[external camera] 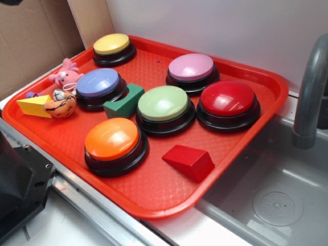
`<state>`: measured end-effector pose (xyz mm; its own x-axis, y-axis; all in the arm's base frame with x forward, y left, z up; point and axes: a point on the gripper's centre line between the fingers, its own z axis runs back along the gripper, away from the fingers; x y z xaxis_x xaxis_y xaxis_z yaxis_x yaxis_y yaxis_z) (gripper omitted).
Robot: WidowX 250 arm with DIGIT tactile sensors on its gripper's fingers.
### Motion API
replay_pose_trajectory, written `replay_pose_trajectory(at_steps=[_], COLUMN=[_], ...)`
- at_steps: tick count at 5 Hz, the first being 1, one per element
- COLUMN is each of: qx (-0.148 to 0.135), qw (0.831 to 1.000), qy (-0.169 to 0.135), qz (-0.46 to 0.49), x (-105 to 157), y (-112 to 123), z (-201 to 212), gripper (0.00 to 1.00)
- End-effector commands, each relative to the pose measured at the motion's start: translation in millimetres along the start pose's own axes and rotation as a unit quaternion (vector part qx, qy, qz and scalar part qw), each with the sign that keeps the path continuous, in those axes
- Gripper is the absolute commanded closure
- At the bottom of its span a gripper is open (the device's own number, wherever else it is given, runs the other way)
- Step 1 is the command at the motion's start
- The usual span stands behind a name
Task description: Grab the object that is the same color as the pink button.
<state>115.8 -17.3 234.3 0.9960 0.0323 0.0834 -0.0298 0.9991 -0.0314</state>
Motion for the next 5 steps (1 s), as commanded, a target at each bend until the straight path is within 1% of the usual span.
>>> replay_pose_trajectory(at_steps=[1,2,3,4,5], qx=[0.000,-0.015,-0.025,-0.026,-0.016], qw=[1.000,0.999,0.997,0.989,0.975], qy=[0.000,-0.009,-0.008,-0.011,-0.022], qz=[0.000,0.032,0.076,0.142,0.219], x=[0.0,4.5,11.8,18.5,24.0], y=[0.0,10.3,27.7,47.6,70.6], z=[0.0,-5.4,-15.1,-25.2,-37.5], gripper=[0.00,0.00,0.00,0.00,0.00])
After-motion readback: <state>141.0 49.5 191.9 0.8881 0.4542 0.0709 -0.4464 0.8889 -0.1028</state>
